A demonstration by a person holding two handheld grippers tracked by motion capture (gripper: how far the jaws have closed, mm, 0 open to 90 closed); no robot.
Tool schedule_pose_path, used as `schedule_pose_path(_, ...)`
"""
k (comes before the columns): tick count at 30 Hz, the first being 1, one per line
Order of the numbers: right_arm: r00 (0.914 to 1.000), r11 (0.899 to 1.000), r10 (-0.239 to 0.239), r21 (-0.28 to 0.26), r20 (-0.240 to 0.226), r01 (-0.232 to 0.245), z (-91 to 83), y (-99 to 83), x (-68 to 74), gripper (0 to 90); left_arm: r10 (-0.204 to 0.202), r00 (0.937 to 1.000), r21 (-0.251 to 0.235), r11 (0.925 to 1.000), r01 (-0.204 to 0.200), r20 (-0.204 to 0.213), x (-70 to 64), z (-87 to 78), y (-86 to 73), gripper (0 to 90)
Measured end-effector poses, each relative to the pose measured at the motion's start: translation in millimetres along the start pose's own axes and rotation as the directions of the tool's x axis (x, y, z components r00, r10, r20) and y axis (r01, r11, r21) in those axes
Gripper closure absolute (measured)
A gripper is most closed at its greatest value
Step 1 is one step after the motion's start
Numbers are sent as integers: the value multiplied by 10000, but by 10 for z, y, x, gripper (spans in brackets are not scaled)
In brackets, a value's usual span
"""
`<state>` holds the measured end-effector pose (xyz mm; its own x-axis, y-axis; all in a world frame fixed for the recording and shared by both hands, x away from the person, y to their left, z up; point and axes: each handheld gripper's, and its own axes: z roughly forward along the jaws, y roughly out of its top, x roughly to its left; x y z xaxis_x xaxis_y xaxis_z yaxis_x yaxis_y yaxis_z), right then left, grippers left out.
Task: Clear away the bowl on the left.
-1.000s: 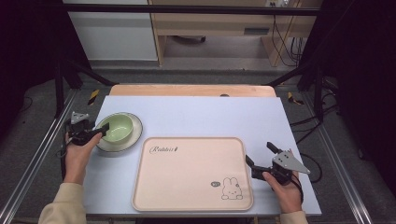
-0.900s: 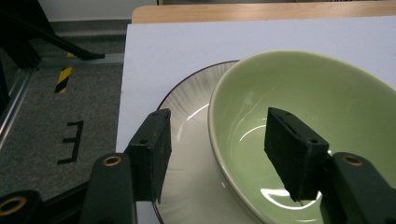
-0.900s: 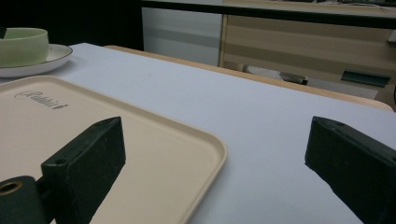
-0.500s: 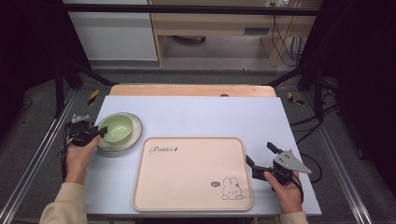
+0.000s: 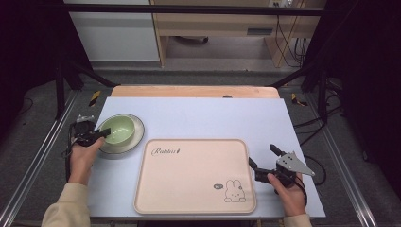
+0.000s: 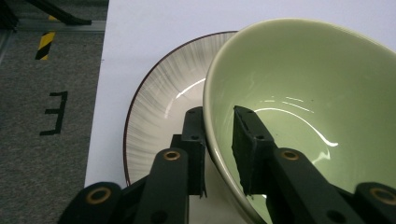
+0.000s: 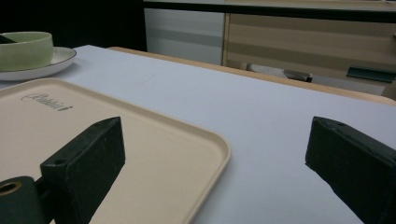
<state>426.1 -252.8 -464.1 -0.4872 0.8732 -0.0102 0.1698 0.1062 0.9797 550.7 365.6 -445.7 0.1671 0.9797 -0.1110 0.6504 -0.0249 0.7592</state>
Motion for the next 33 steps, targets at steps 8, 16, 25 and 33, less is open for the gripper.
schedule_pose_path(8,10000,10000,-11,65,-52,11,1,-9,2,49,-370,9992,-295,9989,373,136,18,19,2,829)
schedule_pose_path(16,10000,9999,12,120,-34,-11,-2,-12,-3,49,-613,9979,-378,9974,621,224,20,-1,-12,833)
schedule_pose_path(25,10000,10000,-42,6,-57,42,-10,0,-6,49,-1369,9896,-563,9886,1393,442,83,-80,-55,827)
schedule_pose_path(33,10000,10000,-66,-28,-69,66,-21,0,-20,49,-1145,9928,-646,9911,1166,346,63,-120,-50,827)
